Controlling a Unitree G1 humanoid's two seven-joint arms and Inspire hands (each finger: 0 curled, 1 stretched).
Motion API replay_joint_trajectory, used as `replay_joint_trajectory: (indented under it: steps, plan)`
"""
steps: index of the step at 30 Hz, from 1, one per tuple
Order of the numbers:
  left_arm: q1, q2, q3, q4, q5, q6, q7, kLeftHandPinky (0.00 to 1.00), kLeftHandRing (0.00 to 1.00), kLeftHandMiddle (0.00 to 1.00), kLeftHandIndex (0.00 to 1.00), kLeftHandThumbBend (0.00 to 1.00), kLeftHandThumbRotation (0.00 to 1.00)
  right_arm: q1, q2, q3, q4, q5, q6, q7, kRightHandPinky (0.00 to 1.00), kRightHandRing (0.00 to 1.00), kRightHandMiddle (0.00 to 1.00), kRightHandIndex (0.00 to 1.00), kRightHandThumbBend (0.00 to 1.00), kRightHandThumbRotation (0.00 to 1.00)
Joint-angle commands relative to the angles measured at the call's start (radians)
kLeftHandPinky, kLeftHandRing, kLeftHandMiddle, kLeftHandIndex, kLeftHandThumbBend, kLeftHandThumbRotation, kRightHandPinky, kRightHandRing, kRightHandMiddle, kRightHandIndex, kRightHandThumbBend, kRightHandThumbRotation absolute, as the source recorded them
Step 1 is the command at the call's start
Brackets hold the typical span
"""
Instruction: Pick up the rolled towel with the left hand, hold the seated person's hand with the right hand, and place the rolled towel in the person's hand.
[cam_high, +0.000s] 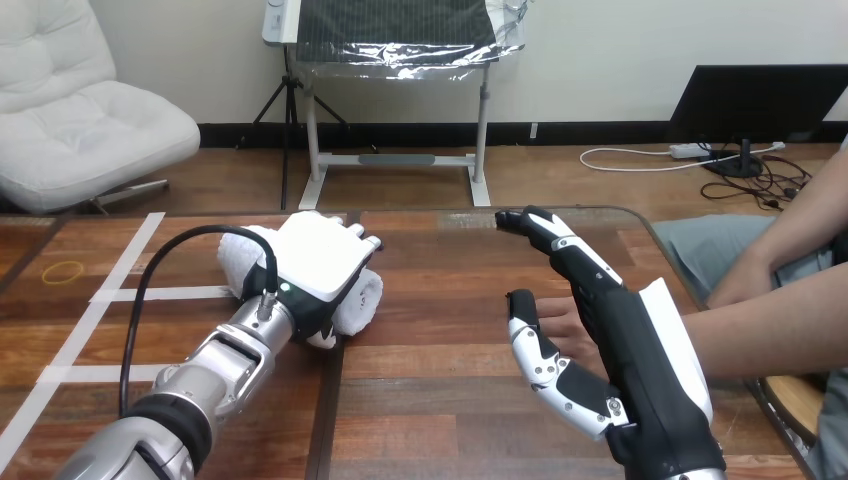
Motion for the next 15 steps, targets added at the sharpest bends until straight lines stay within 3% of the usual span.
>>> replay_joint_trajectory:
  steps: [1,15]
  plan:
    - [-0.037,0.007,-0.011,-0.018,0.005,0.013,-0.012,1.0,1.0,1.0,0.99,0.77,0.26,-0.025,0.002,-0.006,-0.041,-0.004,0.004,0.005,0.97,0.95,0.95,0.84,0.04,0.0]
    - [-0.046,0.006,-0.018,-0.017,0.005,0.023,-0.057,1.0,1.0,1.0,0.99,0.83,0.3,-0.028,0.004,0.003,-0.036,-0.019,0.003,0.005,0.98,0.95,0.95,0.85,0.05,0.0]
